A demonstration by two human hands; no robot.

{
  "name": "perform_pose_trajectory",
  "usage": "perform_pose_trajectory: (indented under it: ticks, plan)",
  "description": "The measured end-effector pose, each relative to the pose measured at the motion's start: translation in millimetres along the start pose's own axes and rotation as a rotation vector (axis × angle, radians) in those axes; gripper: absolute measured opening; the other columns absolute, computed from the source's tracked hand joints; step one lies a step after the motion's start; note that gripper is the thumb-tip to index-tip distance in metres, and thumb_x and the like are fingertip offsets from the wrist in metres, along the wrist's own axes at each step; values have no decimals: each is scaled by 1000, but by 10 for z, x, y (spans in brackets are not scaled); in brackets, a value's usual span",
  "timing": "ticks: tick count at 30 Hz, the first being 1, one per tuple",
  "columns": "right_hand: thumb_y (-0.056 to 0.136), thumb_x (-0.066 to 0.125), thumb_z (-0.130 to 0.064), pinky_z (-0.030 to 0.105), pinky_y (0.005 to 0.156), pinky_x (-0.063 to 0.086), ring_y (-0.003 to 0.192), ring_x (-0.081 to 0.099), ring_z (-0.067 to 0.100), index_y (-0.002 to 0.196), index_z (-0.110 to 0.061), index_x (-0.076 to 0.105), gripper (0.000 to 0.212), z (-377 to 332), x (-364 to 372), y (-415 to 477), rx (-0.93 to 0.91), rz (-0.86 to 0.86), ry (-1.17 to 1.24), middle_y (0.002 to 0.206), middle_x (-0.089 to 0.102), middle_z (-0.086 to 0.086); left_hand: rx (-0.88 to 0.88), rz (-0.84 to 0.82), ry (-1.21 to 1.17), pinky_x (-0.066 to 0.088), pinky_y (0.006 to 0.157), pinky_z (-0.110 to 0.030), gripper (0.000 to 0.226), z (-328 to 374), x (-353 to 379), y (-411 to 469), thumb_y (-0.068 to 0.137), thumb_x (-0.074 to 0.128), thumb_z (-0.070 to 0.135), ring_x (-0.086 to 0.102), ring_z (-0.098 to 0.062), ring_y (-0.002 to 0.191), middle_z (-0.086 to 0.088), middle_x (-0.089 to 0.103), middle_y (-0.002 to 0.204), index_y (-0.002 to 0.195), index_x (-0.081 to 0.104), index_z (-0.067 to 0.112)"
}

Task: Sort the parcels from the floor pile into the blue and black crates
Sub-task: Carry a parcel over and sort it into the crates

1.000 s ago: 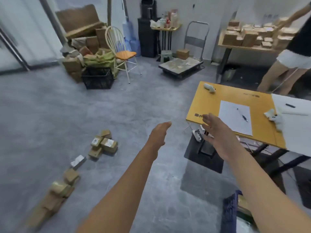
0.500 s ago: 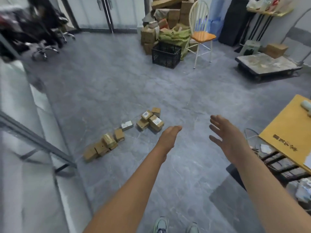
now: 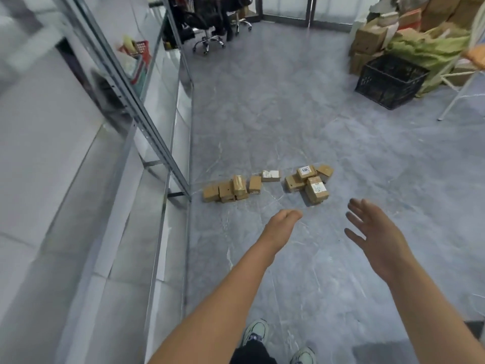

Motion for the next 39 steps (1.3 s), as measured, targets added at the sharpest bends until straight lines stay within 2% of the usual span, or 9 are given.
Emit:
perform_pose_trajectory:
  ticks: [5,13,17,21,25,28,33,36,39]
  plan:
    - [100,58,-49,53,118,39,135,54,15,151,-23,53,57,139,123,170,66,-66,-41,148,57,-7,-38,51,-35,44,109,-43,45,-162,-78,-72,95,52,58,53,-13,123,8,58,128,127,61,27]
    - [105,52,-49,56,121,36,141,50,20,151,-25,50,52,202,531,649,129,-111,-97,152,55,-6,-84,103,-71,44,110,-43,40,-260,-504,328,99,52,53,53,-12,126,8,57,134,131,59,30]
    - [106,50,-49,56,122,35,142,49,22,140,-30,53,40,231,971,1061,173,-107,-139,154,53,-4,-124,102,-103,46,99,-35,34,-234,-893,697,101,51,51,53,-12,124,11,56,129,127,58,31]
    - [100,52,-57,54,122,35,142,49,20,149,-26,51,58,328,1545,1546,208,-145,-223,156,50,-5,-144,122,-116,46,104,-39,34,-247,-1455,1181,101,50,52,53,-12,123,8,57,132,126,58,31]
    - [84,56,-68,51,121,37,143,47,19,154,-24,46,84,374,2194,1965,256,-190,-288,157,48,-7,-168,180,-143,46,106,-41,30,-204,-2111,1568,101,50,48,56,-12,119,8,60,124,121,61,28]
    - [86,55,-67,47,118,38,143,47,17,154,-24,47,80,434,2620,2273,265,-224,-288,159,47,-6,-189,222,-157,47,104,-41,17,-158,-2563,1812,102,50,47,56,-12,116,7,60,122,108,59,35]
    - [78,56,-71,46,118,37,143,46,18,154,-25,44,90,513,3118,2708,313,-252,-321,157,48,-8,-236,267,-176,44,111,-44,36,-201,-3073,2189,104,48,46,53,-16,126,4,57,134,131,58,25]
    - [89,54,-65,46,118,37,142,47,17,156,-24,43,79,588,3266,3062,352,-251,-310,158,47,-7,-274,267,-191,40,116,-47,44,-232,-3221,2429,105,48,46,50,-17,132,3,54,140,141,54,21]
    - [99,52,-58,48,120,37,142,47,18,156,-23,43,68,690,3351,3483,388,-238,-301,159,47,-6,-311,266,-195,40,115,-48,34,-258,-3309,2741,104,48,48,51,-16,130,4,55,138,131,55,28]
Point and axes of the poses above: each hand's wrist, its own y-axis towards the middle knuckle, its own x-axis out of the palm, z = x × y, the point moved 1 cm from there along y, towards the middle knuckle
